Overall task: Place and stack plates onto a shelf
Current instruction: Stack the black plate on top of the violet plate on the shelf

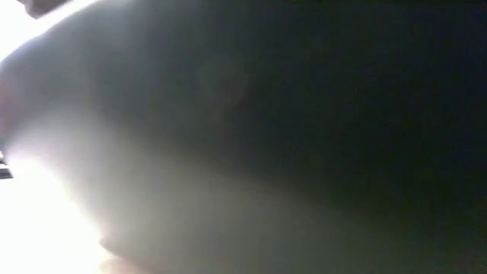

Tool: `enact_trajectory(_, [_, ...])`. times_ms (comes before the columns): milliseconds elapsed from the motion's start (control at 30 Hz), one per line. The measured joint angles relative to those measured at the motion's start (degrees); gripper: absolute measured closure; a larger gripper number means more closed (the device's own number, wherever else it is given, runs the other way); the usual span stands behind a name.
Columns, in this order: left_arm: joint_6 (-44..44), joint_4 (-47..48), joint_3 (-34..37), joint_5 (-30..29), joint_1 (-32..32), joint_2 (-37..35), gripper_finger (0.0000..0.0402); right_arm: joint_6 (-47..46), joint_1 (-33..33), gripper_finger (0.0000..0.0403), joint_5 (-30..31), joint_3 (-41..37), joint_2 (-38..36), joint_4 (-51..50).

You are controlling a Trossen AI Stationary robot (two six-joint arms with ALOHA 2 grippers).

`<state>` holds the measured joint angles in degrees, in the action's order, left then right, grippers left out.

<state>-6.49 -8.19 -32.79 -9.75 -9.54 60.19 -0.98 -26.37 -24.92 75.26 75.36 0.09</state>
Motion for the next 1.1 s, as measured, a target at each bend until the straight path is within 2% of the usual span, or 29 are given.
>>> enact_trajectory(100, [-13.9,5.2,-6.4,1.7,0.0,6.7,0.0231,3.7,4.7,0.0238,4.9,0.0,-4.6,-8.3])
enact_trajectory(167, [-17.9,10.5,-11.5,2.9,-0.5,11.6,0.0231,4.8,8.1,0.0238,8.6,0.0,-7.2,-12.5])
enact_trajectory(300, [-19.1,17.5,-20.4,4.1,-3.6,22.1,0.0232,5.3,14.0,0.0238,15.7,0.0,-11.5,-18.8])
enact_trajectory(467, [-20.0,24.0,-29.3,7.1,-6.5,32.9,0.0232,4.6,20.2,0.0238,21.6,0.0,-16.1,-25.9])
enact_trajectory(600, [-22.3,25.3,-34.4,9.1,-7.8,38.7,0.0232,2.0,25.9,0.0238,23.8,-5.3,-19.8,-26.6])
enact_trajectory(700, [-22.5,26.6,-36.7,12.4,-8.4,42.2,0.0232,1.1,31.0,0.0238,25.6,-14.4,-23.1,-18.1])
enact_trajectory(867, [-24.8,26.1,-37.7,13.4,-8.8,44.6,0.0232,1.3,38.1,0.0238,33.6,-31.0,-28.9,0.5])
enact_trajectory(1000, [-26.0,26.7,-37.7,14.2,-9.8,44.9,0.0232,3.3,41.8,0.0238,40.6,-41.7,-32.8,13.7])
enact_trajectory(1100, [-26.4,26.3,-37.8,14.6,-10.9,45.2,0.0232,3.8,43.1,0.0238,43.1,-47.8,-35.0,22.2])
